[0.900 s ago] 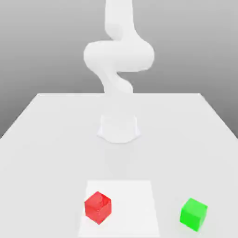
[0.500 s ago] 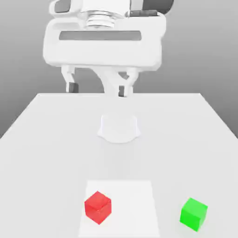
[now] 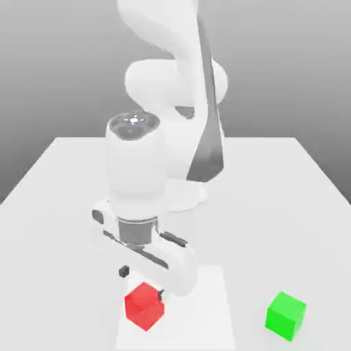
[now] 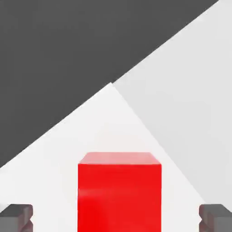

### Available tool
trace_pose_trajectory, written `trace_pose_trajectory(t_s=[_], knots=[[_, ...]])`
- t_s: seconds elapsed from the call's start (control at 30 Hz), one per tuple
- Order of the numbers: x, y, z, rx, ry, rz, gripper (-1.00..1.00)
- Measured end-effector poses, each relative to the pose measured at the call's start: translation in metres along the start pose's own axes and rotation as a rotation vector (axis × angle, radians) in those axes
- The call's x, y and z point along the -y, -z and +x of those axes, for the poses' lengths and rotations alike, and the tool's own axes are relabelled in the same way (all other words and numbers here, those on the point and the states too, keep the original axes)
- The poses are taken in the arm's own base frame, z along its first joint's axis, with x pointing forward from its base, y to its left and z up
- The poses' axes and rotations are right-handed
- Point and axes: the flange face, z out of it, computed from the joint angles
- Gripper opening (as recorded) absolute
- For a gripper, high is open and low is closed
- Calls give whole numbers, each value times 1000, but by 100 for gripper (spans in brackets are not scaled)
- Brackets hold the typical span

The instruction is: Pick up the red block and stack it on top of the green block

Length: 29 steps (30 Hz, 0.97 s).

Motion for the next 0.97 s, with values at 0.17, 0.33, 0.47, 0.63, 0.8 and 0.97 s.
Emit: trace_pose_trajectory(t_s=[0.17,0.33,0.47,0.63,0.8,0.97], knots=[[-1,-11,0,0,0,0,-100],[0,4,0,0,-1,1,-100],[3,45,-10,0,27,-1,-100],[35,66,-131,2,331,-2,-100],[39,56,-239,0,581,0,-100],[37,23,-248,0,604,0,100]])
